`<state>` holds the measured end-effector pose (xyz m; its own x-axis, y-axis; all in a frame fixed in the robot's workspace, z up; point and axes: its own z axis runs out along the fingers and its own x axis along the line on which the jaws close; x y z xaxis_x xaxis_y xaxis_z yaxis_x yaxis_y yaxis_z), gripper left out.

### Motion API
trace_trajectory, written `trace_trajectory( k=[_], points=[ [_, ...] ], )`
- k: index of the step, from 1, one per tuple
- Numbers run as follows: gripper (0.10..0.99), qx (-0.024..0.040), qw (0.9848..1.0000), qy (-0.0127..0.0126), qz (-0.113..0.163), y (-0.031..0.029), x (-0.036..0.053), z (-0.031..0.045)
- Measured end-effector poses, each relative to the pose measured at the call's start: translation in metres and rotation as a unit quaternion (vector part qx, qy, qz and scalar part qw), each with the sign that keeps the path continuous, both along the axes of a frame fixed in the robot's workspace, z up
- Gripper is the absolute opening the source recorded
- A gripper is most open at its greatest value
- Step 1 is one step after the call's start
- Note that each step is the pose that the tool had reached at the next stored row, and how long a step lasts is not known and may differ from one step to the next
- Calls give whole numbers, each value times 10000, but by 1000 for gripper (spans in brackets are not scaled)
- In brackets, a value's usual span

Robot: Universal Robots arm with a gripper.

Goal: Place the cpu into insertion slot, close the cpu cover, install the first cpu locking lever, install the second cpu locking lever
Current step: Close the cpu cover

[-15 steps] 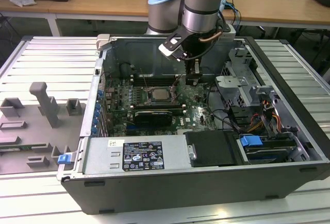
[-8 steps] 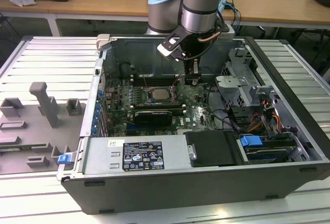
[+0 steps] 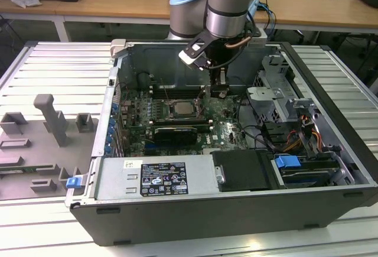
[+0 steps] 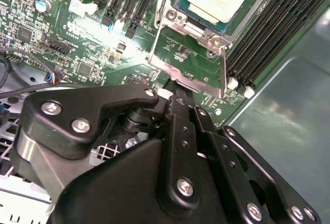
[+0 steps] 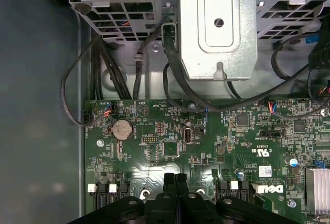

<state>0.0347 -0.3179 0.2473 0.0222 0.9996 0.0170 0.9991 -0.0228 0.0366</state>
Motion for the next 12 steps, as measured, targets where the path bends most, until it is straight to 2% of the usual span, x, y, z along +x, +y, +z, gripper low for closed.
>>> trace_trajectory(
  k=[12],
  points=[
    [106,0,10000,0,0,0,-46,-1]
  ],
)
